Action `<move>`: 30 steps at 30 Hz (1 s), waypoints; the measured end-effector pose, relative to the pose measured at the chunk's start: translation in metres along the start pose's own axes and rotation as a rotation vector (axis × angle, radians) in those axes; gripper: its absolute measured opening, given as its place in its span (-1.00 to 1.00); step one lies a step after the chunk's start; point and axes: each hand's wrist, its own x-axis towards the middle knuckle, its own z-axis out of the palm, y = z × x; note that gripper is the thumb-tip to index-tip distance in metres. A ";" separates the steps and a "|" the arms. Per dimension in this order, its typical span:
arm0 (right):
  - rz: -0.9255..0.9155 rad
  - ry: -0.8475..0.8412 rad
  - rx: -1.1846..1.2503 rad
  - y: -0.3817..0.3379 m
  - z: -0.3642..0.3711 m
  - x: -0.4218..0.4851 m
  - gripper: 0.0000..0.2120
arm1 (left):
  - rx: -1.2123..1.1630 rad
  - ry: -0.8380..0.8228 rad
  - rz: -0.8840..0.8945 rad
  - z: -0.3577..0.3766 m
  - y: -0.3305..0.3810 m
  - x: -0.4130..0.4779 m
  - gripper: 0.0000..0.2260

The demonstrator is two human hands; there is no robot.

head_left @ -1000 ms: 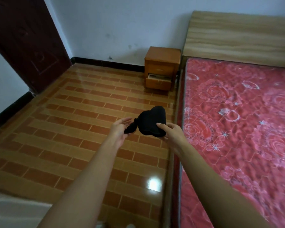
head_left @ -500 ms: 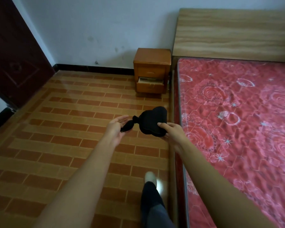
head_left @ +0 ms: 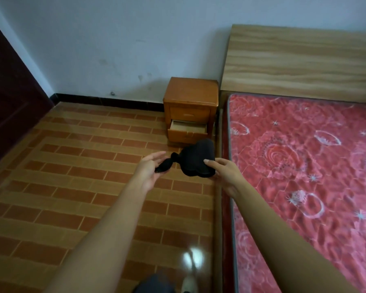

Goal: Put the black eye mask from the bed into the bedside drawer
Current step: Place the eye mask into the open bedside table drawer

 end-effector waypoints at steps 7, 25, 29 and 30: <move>-0.034 0.025 -0.025 -0.044 0.002 0.103 -0.83 | 0.013 -0.031 -0.005 0.038 0.047 0.103 -0.62; 0.002 0.147 0.006 -0.142 0.033 0.420 -0.75 | 0.140 -0.081 -0.057 0.125 0.203 0.397 -0.61; 0.015 0.111 -0.004 -0.150 0.027 0.467 -0.80 | 0.150 -0.073 -0.075 0.141 0.206 0.444 -0.60; 0.022 0.106 -0.010 -0.152 0.025 0.478 -0.82 | 0.152 -0.067 -0.082 0.145 0.206 0.455 -0.60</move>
